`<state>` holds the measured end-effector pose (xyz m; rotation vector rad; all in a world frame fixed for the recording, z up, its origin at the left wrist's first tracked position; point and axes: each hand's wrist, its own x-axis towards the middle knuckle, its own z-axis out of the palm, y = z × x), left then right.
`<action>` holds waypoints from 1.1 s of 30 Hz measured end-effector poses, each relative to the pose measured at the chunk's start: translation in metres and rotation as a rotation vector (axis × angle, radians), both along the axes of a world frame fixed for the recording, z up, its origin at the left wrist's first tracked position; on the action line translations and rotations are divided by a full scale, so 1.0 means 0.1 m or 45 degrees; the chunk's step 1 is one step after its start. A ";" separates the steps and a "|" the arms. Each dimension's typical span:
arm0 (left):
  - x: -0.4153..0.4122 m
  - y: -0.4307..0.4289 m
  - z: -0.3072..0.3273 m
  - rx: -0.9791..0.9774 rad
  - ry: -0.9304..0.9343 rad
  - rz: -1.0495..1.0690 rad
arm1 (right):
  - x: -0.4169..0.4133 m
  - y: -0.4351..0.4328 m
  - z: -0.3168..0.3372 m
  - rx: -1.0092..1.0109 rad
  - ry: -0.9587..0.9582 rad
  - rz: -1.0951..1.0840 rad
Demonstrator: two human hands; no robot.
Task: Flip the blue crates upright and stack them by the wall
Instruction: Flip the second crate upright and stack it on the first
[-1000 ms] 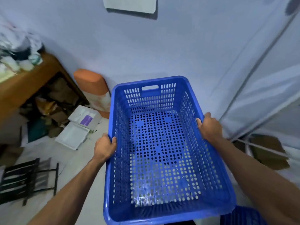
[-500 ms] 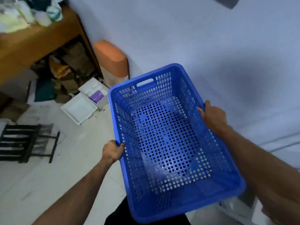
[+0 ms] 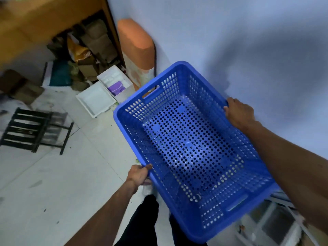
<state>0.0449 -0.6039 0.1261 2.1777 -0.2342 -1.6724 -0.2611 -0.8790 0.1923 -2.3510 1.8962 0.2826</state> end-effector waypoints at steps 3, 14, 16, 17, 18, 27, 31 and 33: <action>-0.25 0.02 -0.05 0.003 0.048 0.066 | -0.02 -0.10 -0.10 0.033 0.023 0.025; -0.51 -0.02 -0.40 -0.092 0.126 0.085 | 0.08 -0.38 -0.60 0.035 -0.006 0.027; -0.53 -0.03 -0.46 -0.095 0.153 0.058 | 0.03 -0.38 -0.72 0.035 -0.013 0.001; -0.55 -0.02 -0.49 -0.097 0.173 0.052 | 0.01 -0.38 -0.77 0.030 -0.010 -0.003; -0.57 -0.01 -0.53 -0.107 0.199 0.044 | -0.01 -0.38 -0.83 0.021 -0.003 -0.002; -0.69 -0.16 -0.65 -0.137 0.213 -0.123 | -0.02 -0.58 -1.05 0.088 -0.016 -0.098; -0.73 -0.31 -0.65 -0.117 0.194 -0.199 | -0.11 -0.61 -1.09 0.307 -0.107 -0.223; -0.72 -0.34 -0.63 -0.085 0.176 -0.226 | -0.16 -0.59 -1.05 0.366 -0.187 -0.281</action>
